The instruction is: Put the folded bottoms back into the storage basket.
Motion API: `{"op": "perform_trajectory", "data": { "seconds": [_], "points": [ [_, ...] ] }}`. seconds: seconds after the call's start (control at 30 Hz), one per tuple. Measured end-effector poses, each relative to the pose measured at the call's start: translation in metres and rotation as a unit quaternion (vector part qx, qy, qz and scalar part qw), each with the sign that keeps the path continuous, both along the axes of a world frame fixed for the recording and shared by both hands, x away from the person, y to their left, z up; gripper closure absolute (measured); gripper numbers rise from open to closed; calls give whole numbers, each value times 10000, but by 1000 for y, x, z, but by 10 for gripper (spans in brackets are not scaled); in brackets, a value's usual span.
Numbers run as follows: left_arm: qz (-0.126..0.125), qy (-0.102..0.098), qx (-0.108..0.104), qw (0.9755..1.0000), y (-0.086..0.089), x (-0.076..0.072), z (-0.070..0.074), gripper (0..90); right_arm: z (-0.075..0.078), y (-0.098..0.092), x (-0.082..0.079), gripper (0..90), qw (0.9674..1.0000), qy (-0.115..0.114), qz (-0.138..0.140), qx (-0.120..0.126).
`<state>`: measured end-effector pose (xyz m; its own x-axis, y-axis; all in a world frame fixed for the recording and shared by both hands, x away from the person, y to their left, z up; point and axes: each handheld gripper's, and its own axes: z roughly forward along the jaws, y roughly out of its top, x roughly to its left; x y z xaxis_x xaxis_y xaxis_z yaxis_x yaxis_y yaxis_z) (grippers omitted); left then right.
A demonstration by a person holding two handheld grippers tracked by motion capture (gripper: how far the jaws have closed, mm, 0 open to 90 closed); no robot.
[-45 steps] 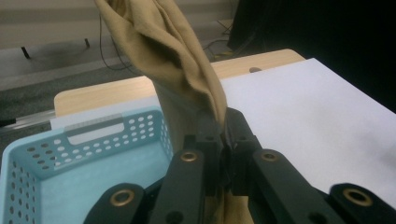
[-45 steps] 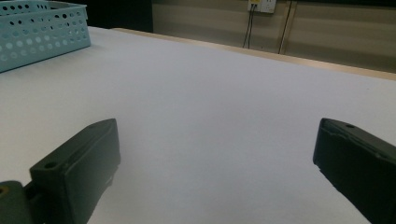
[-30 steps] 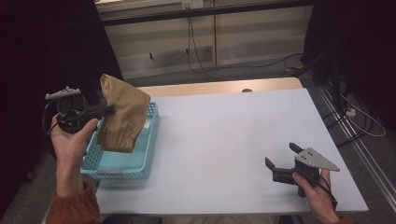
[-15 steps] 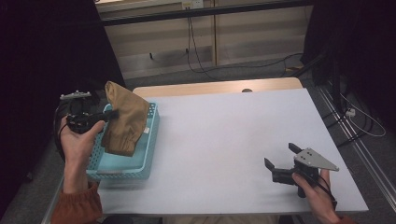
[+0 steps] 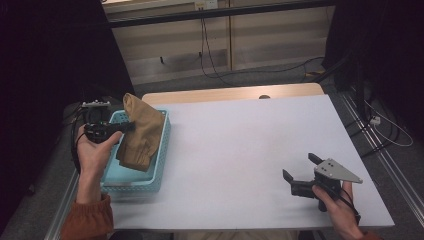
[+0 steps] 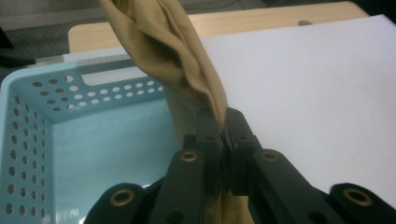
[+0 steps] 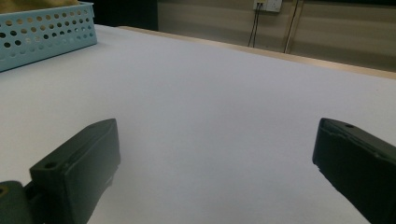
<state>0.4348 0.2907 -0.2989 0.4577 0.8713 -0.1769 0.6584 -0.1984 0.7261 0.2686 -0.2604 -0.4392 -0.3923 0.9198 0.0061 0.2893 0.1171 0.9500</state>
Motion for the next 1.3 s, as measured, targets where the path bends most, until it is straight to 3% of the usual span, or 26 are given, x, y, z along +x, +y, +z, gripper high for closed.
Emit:
{"op": "perform_trajectory", "data": {
  "seconds": [0.1, 0.47, 0.7, 1.3],
  "points": [
    [-36, 129, -7, 9999, 0, 4, -7, 865, 0, 0, 0, 7, 10000, -1, 1, 1],
    [19, 300, -61, 9995, 9, 13, -21, 864, 0, 1, 0, 7, 10000, -6, 4, -1],
    [120, 257, 92, 9996, 16, 17, -28, 862, 0, 0, 0, 7, 10000, -12, 0, -3],
    [267, 336, 185, 9989, 37, 25, -47, 860, 0, 0, 0, 7, 10000, -25, 12, -18]
  ]
}}
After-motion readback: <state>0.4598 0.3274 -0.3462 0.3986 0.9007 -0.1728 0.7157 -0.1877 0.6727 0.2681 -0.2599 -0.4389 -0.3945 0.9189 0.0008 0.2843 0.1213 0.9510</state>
